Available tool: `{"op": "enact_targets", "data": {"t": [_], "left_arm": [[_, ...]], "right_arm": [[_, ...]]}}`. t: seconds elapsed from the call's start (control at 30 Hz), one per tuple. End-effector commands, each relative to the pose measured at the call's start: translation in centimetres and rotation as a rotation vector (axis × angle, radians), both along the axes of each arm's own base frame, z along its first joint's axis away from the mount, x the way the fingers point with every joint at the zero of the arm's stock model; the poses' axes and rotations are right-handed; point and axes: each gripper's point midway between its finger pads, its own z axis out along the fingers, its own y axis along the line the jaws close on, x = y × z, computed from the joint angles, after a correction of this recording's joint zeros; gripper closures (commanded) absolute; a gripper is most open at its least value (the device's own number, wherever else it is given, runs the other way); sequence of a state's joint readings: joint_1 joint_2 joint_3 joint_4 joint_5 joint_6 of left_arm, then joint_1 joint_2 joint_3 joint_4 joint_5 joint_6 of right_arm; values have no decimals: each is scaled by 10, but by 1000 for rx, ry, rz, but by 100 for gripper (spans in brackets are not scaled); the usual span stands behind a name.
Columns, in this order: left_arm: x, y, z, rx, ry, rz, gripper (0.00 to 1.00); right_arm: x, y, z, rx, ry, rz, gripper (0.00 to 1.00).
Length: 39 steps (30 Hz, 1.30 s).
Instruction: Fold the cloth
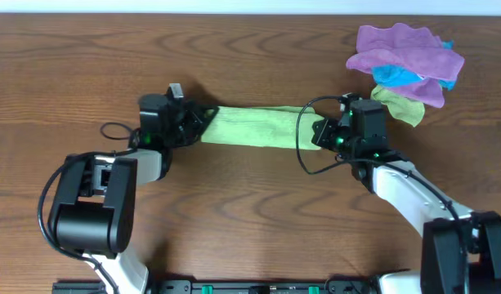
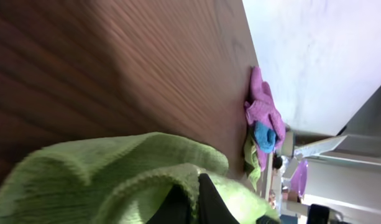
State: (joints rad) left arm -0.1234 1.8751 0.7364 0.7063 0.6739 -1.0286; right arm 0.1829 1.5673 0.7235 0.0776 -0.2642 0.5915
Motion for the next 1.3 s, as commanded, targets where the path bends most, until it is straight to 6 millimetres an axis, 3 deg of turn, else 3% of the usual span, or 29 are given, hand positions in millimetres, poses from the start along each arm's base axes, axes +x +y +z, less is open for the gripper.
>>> {"op": "enact_targets", "data": {"t": [0.0,0.43,0.8,1.27], "left_arm": [[11,-2,2,34,-19,44,94],[15,10,-10,127,-16,89,94],[17,22,-26,179,19,146,94],[30,20,-47,184,28,148,94]], "right_arm": [[7,0,-8,-14,8,-24,99],[35,8,-27,-22,18,-12,99],[37,11,-40,-51,26,-1,98],[51,8,-45,-84,-32,-18,98]]}}
